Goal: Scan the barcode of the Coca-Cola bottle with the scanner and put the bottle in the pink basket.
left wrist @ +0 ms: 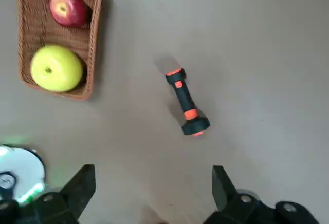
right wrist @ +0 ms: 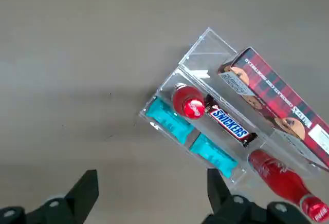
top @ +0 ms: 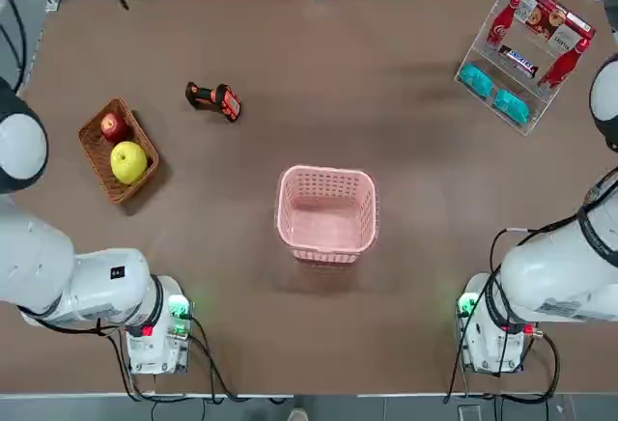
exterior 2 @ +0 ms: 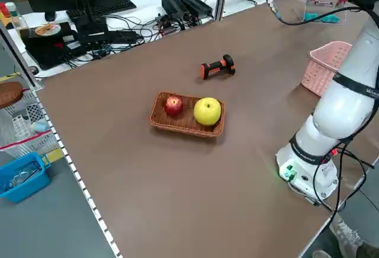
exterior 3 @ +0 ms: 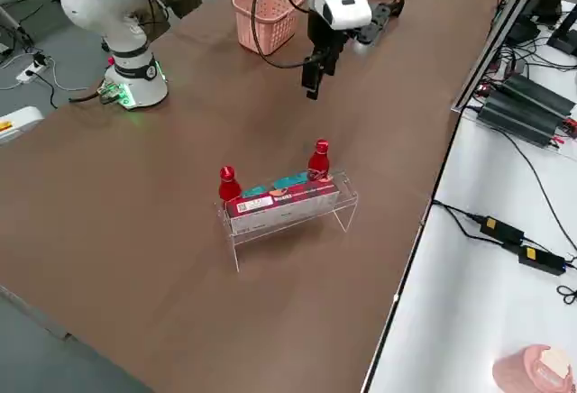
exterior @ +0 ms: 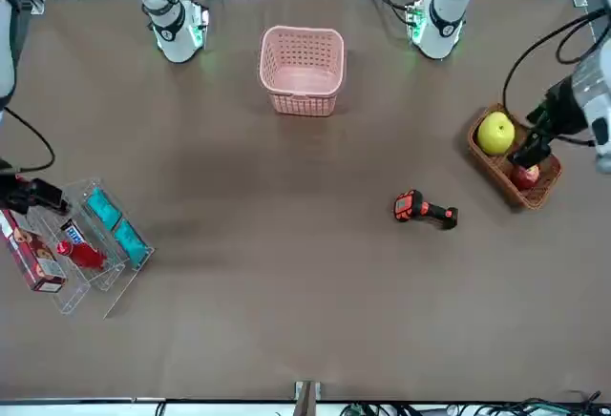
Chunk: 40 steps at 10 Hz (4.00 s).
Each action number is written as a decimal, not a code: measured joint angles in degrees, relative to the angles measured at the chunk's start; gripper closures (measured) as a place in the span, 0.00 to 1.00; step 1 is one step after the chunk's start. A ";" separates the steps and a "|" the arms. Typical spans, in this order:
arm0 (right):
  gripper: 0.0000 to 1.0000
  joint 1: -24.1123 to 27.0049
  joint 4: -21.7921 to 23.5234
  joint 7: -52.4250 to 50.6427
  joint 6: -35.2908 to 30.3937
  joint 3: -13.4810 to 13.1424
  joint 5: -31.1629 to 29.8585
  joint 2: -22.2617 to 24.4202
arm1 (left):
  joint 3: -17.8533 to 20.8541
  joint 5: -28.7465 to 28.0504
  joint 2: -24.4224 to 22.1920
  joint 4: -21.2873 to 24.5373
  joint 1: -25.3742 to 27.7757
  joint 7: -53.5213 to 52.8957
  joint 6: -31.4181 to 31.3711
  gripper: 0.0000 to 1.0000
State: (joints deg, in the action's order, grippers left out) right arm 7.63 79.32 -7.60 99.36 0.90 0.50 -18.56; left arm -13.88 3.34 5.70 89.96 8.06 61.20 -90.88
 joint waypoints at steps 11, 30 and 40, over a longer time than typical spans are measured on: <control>0.20 2.42 0.12 -2.82 10.28 -0.14 -1.94 -11.09 | -0.54 -0.08 8.59 9.75 -1.79 23.21 -23.28 0.00; 0.63 3.17 0.53 -2.88 10.19 0.10 -0.66 -11.49 | -4.55 -5.56 13.10 35.60 -0.51 29.16 -58.75 0.00; 0.67 3.01 -3.73 -2.94 0.47 0.65 -0.53 -8.66 | -4.79 -9.01 16.00 39.79 -0.26 28.91 -65.92 0.02</control>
State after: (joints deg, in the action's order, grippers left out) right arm 10.64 75.59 -10.54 99.83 1.55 -0.03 -27.22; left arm -18.67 -5.67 21.70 129.75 7.80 90.11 -156.81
